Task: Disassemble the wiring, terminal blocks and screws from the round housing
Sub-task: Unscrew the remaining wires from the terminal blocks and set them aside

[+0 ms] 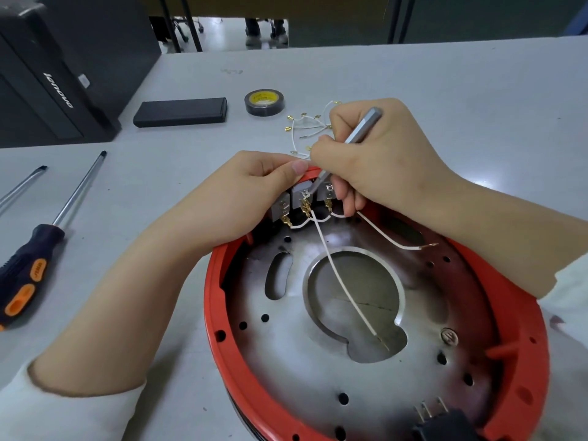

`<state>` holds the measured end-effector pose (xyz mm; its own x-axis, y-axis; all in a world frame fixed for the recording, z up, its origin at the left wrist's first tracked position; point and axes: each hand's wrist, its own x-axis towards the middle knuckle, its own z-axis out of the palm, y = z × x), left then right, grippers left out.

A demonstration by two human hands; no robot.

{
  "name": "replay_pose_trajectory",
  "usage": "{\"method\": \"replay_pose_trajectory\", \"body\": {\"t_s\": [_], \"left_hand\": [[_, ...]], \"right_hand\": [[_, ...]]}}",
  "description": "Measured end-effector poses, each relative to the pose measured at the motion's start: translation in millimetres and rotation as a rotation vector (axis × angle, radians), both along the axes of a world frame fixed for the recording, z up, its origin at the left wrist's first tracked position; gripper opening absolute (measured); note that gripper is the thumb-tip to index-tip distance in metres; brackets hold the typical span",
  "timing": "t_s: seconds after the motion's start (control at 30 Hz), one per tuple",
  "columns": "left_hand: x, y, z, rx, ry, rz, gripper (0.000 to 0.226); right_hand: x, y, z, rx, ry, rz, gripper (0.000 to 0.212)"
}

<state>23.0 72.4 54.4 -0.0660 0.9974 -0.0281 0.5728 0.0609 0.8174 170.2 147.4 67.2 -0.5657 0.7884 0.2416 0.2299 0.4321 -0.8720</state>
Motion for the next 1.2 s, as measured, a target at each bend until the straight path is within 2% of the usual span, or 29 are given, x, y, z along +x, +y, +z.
{"method": "replay_pose_trajectory", "body": {"t_s": [0.23,0.47,0.73,0.93,1.2], "left_hand": [[0.4,0.1,-0.1,0.005,0.018,0.003,0.029],[-1.3,1.5,-1.5,0.007,0.024,0.021,0.027],[-0.4,0.0,-1.1,-0.015,-0.023,0.011,0.031],[-1.3,0.7,-1.1,0.007,-0.007,0.01,0.028],[-1.5,1.5,-1.9,-0.007,0.011,0.019,0.03]], "right_hand": [[-4.5,9.1,6.4,-0.111,-0.081,0.035,0.034],[3.1,4.5,2.5,-0.046,0.048,0.024,0.034],[3.0,4.9,1.7,-0.085,0.043,0.048,0.036],[3.9,3.8,1.6,-0.039,0.052,0.02,0.037],[1.2,10.2,2.4,-0.086,-0.036,0.035,0.033]]}}
